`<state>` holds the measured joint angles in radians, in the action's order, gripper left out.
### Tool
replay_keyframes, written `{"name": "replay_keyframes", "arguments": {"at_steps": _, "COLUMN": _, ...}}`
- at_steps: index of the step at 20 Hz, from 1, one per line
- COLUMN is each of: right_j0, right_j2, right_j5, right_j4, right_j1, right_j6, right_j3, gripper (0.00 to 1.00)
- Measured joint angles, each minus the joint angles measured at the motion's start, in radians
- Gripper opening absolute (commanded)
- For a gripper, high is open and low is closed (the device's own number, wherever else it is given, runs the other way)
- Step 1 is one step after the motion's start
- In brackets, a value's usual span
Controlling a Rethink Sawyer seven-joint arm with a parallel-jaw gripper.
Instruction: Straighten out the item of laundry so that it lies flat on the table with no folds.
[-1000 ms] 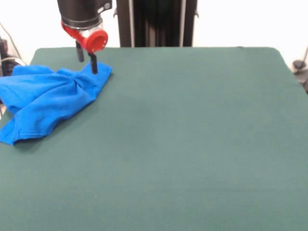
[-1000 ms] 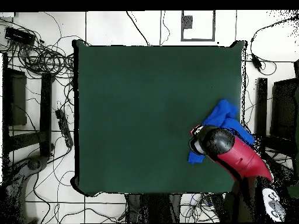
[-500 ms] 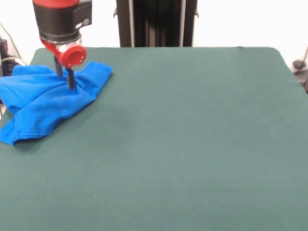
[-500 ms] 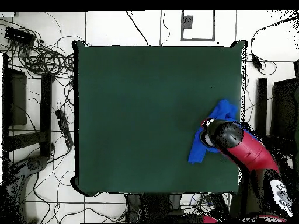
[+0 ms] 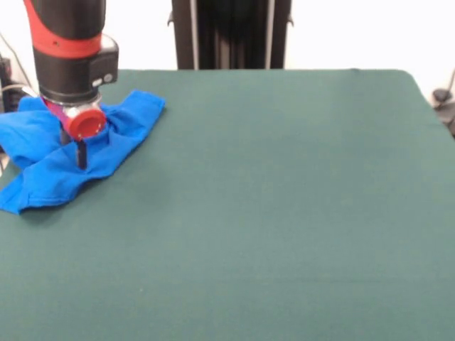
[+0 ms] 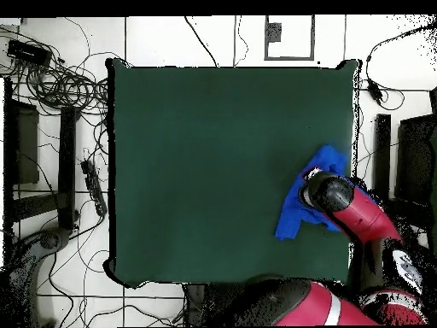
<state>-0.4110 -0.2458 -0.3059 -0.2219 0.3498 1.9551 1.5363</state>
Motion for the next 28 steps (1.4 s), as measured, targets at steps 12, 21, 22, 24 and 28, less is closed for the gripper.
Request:
{"name": "replay_keyframes", "arguments": {"at_steps": 12, "right_j0": 0.058, "right_j2": 0.0, "right_j5": -0.032, "right_j4": -0.103, "right_j1": 0.02, "right_j6": 0.0, "right_j3": 0.0, "gripper": 1.0}}
{"name": "replay_keyframes", "arguments": {"at_steps": 21, "right_j0": 0.149, "right_j2": -0.063, "right_j5": -0.206, "right_j4": -0.107, "right_j1": 0.089, "right_j6": 0.0, "right_j3": -0.017, "gripper": 1.0}}
{"name": "replay_keyframes", "arguments": {"at_steps": 22, "right_j0": 0.153, "right_j2": -0.068, "right_j5": -0.22, "right_j4": -0.107, "right_j1": 0.093, "right_j6": 0.0, "right_j3": -0.02, "gripper": 1.0}}
{"name": "replay_keyframes", "arguments": {"at_steps": 24, "right_j0": 0.161, "right_j2": -0.074, "right_j5": -0.252, "right_j4": -0.11, "right_j1": 0.104, "right_j6": 0.0, "right_j3": -0.026, "gripper": 1.0}}
{"name": "replay_keyframes", "arguments": {"at_steps": 28, "right_j0": 0.162, "right_j2": -0.075, "right_j5": -0.26, "right_j4": -0.123, "right_j1": 0.111, "right_j6": 0.0, "right_j3": -0.03, "gripper": 1.0}}
